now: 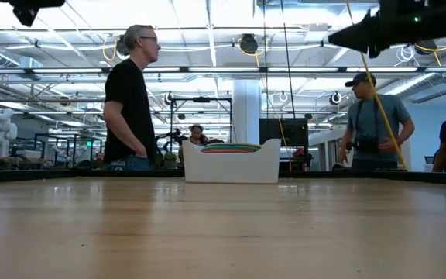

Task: Nest measuring cups in basket
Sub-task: Return to Home Position

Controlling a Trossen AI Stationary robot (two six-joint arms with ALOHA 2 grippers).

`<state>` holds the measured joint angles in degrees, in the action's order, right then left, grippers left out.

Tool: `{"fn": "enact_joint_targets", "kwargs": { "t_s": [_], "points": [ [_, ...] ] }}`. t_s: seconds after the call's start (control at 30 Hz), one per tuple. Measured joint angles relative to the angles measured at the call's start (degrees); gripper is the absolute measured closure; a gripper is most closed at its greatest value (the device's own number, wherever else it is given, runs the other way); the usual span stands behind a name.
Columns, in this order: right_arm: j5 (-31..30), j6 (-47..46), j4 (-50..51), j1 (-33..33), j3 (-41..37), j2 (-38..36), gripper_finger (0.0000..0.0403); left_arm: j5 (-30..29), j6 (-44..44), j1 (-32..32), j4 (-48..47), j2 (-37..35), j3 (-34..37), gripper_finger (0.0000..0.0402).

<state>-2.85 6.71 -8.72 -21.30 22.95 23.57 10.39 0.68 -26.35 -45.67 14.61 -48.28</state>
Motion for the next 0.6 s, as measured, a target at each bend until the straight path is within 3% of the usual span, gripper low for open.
{"fn": "enact_joint_targets", "kwargs": {
  "t_s": [0.3, 0.6],
  "points": [
    [-0.1, 2.9, 0.5, 0.0, -5.1, -6.5, 0.0394, 0.0, 1.6, 0.0, 10.4, -9.0, 12.5, 0.0389],
    [-0.3, 7.1, 7.1, 0.0, -5.1, -21.1, 0.0401, 0.0, 2.7, 0.0, 12.8, -14.0, 17.8, 0.0397]
  ]
}}
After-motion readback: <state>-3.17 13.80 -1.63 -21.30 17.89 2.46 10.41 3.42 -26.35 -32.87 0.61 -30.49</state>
